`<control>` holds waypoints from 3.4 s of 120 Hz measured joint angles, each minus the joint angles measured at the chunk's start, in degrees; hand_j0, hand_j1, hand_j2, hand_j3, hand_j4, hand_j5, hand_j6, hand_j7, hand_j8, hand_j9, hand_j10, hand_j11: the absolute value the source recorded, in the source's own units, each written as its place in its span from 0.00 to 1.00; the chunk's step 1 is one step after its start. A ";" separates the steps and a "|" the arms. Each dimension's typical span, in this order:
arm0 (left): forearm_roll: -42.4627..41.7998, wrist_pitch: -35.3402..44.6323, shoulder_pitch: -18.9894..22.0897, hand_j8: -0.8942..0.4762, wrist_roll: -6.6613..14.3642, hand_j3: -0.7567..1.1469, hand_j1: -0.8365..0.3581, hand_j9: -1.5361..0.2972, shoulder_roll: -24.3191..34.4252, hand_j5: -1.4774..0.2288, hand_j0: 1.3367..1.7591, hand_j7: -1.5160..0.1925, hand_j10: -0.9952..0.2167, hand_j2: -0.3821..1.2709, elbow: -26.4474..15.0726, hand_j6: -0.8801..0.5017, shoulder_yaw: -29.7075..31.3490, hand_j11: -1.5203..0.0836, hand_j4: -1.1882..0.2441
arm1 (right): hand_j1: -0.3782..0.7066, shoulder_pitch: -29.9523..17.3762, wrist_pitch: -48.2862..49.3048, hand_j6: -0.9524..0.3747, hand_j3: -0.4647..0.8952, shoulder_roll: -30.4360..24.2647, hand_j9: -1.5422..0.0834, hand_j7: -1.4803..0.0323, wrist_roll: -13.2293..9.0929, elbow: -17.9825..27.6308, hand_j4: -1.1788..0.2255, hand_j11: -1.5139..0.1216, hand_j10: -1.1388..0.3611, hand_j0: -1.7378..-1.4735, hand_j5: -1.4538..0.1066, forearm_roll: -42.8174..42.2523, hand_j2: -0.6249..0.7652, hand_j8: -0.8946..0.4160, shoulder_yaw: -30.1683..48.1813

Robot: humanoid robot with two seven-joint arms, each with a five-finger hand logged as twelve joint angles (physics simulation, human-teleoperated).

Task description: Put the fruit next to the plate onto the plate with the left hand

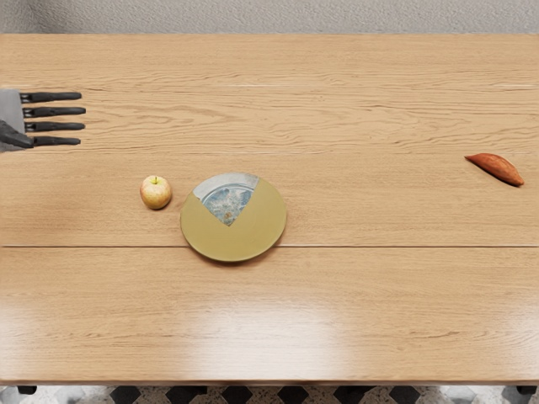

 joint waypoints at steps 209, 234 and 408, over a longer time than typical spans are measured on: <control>73.76 27.02 -15.41 0.63 0.00 0.40 0.97 0.82 -31.98 0.85 0.76 0.87 0.80 0.23 -11.28 0.62 20.51 0.93 0.81 | 0.05 0.05 -0.04 0.70 0.34 0.00 0.93 0.96 0.00 0.02 0.83 0.91 0.75 0.30 0.92 0.00 0.45 0.67 0.01; 74.06 34.21 -15.41 0.62 0.00 0.40 0.95 0.81 -31.97 0.84 0.76 0.86 0.79 0.24 -11.28 0.60 24.82 0.92 0.80 | 0.05 0.05 -0.04 0.70 0.34 0.00 0.93 0.96 0.00 0.02 0.83 0.91 0.75 0.30 0.92 0.00 0.45 0.67 0.01; 74.19 44.55 -13.30 0.37 0.06 0.40 0.51 0.40 -33.46 0.40 0.74 0.42 0.34 0.32 -10.77 0.32 33.16 0.44 0.41 | 0.05 0.05 -0.03 0.70 0.34 0.00 0.93 0.96 0.00 0.02 0.83 0.91 0.75 0.30 0.92 0.00 0.45 0.67 0.01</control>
